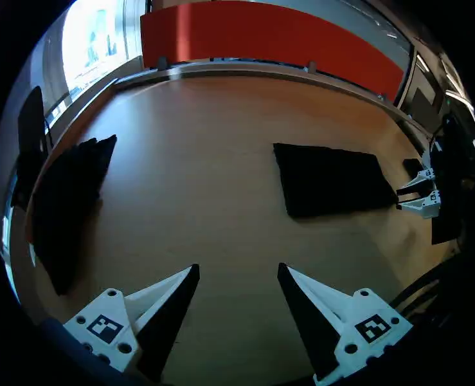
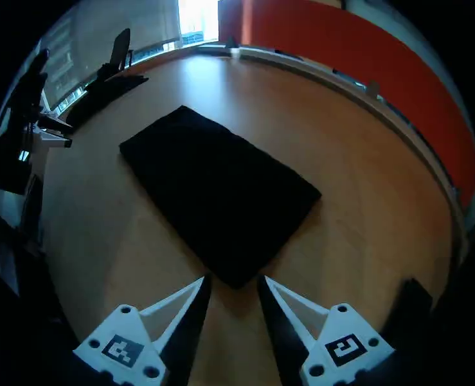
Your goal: Fold towel
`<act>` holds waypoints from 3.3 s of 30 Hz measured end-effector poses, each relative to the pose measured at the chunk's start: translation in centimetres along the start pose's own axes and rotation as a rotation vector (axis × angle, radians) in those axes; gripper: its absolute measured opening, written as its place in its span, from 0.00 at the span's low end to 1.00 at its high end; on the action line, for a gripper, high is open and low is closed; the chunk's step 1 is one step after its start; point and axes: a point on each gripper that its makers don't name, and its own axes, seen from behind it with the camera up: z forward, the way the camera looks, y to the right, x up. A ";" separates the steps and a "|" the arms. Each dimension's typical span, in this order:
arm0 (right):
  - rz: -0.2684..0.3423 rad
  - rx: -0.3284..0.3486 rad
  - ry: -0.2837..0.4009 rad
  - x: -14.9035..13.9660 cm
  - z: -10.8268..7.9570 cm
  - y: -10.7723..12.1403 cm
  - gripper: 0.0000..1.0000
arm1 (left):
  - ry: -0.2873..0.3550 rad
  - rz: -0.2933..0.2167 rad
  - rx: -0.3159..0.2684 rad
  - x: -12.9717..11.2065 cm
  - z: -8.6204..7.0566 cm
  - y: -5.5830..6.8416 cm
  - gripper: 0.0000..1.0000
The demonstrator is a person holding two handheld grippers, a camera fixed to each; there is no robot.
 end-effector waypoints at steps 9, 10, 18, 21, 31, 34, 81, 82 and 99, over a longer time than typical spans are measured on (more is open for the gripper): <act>-0.027 0.017 -0.022 -0.4 0.4 0.2 0.34 | 0.000 -0.016 0.006 -0.6 -0.5 -0.3 0.90; -0.030 0.017 -0.023 -0.4 0.4 0.3 0.30 | 0.000 -0.018 0.007 -0.7 -0.6 -0.4 0.90; -0.044 0.004 -0.005 0.3 0.3 0.5 0.05 | 0.004 -0.023 0.013 -0.7 -0.8 -0.5 0.90; -0.038 0.002 0.006 0.6 0.2 0.4 0.05 | 0.010 -0.026 0.010 -0.6 -0.8 -0.3 0.90; -0.009 -0.030 0.044 1.7 -1.2 0.9 0.05 | 0.025 -0.032 0.004 -0.2 -0.9 0.0 0.90; -0.003 -0.041 0.059 2.1 -1.9 1.2 0.05 | 0.025 -0.029 0.003 -0.2 -0.8 0.1 0.90; -0.240 0.086 0.193 16.1 -1.0 -6.4 0.05 | 0.070 -0.082 -0.011 -0.9 -1.7 0.7 0.90; -0.250 0.095 0.191 16.3 -0.7 -6.9 0.05 | 0.072 -0.084 -0.012 -1.0 -1.8 0.7 0.90; -0.347 0.206 0.132 17.1 3.1 -12.4 0.05 | 0.059 -0.110 -0.012 -3.7 -2.2 0.9 0.90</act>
